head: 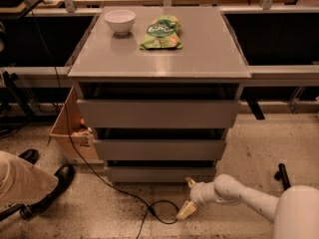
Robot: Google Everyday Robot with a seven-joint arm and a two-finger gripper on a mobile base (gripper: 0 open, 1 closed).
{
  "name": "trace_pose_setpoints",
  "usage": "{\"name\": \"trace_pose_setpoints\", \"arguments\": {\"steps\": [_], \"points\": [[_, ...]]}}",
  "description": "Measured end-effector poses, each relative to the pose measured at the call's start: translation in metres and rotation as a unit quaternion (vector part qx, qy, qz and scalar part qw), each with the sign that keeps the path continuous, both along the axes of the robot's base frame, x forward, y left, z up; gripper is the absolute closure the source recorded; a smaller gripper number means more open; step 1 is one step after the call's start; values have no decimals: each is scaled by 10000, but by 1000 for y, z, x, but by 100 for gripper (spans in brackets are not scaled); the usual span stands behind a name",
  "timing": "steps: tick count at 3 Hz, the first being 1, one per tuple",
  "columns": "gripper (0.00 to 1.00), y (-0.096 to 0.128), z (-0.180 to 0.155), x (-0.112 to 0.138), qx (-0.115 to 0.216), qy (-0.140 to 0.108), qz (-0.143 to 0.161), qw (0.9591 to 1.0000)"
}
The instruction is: Open bottom drawer
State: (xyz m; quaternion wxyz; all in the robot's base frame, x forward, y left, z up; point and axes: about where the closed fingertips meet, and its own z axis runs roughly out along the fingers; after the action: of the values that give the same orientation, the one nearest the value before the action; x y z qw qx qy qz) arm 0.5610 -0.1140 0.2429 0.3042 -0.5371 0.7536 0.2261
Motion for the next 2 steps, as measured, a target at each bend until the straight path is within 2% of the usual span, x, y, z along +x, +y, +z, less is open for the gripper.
{"name": "trace_pose_setpoints", "arguments": {"steps": [1, 2], "points": [[0, -5, -30, 30, -34, -147, -203, 9997], [0, -5, -37, 62, -42, -391, -297, 9988]]}}
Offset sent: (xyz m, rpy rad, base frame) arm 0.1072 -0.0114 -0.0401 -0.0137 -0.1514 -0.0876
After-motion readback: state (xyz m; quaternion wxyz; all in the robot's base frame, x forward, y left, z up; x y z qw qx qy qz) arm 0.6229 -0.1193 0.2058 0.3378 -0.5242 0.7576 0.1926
